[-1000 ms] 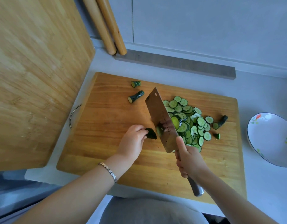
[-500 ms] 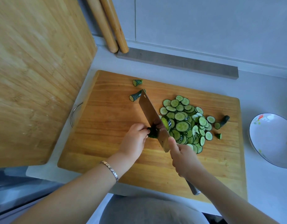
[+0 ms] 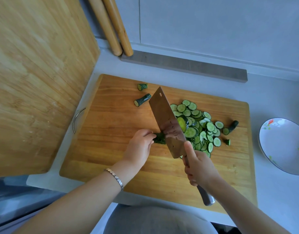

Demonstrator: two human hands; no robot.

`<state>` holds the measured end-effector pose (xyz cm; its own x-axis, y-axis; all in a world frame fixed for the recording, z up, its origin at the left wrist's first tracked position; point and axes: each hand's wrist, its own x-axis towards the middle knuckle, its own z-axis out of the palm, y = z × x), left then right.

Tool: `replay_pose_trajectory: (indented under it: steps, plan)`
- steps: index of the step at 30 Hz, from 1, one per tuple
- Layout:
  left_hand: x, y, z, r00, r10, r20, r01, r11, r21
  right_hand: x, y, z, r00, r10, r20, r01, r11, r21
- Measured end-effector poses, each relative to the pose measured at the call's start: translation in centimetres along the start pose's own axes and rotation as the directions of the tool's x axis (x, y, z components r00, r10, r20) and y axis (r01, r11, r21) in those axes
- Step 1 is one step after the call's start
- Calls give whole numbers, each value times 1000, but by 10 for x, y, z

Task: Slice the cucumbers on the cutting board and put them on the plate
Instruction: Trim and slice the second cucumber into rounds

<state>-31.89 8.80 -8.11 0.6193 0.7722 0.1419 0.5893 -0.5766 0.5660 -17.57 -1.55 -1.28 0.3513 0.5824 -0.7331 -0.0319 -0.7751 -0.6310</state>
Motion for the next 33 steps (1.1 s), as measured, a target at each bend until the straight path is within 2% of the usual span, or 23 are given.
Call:
replay_pose_trajectory:
  steps: [19, 24, 27, 29, 33]
  plan:
    - [-1, -3, 5, 1000, 18, 24, -19, 1000, 4, 13, 7, 17, 998, -54, -22, 47, 971, -234]
    - [0, -4, 5, 1000, -15, 8, 15, 1000, -9, 21, 12, 29, 996, -72, -43, 62, 977, -205]
    - [-2, -4, 4, 998, -68, 2, 68, 997, -41, 18, 11, 19, 998, -27, -48, 22, 994, -106]
    - [-2, -3, 4, 998, -68, 7, 69, 997, -28, 12, 6, 10, 999, -3, -42, 1, 999, -46]
    - [-1, -2, 3, 999, -38, 8, 38, 999, -8, 2, 1, 0, 999, -44, -21, 43, 997, -57]
